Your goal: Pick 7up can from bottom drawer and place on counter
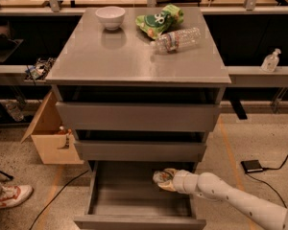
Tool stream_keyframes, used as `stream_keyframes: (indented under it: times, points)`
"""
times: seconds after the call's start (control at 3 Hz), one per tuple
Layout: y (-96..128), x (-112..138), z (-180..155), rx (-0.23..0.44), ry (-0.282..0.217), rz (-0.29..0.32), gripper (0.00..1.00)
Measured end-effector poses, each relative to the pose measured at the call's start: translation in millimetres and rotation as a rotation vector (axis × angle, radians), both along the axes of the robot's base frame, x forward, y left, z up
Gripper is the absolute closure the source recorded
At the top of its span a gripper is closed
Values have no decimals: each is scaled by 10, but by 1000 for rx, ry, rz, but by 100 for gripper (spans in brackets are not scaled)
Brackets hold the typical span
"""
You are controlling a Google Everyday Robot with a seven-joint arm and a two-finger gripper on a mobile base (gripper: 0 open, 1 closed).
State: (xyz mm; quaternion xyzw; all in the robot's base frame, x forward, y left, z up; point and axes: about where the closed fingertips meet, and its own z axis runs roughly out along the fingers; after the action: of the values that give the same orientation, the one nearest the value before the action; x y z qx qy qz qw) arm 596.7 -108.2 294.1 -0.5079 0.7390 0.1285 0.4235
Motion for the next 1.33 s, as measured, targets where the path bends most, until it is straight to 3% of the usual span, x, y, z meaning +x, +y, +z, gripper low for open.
stream_keyframes:
  times: [0.33,0.67,1.33]
  points:
    - [-528,-64,734,-92,-124,-111,100]
    - [-515,-161,953,-132,-174,-120,100]
    - [-438,-166,950,-109,-173,-100,100]
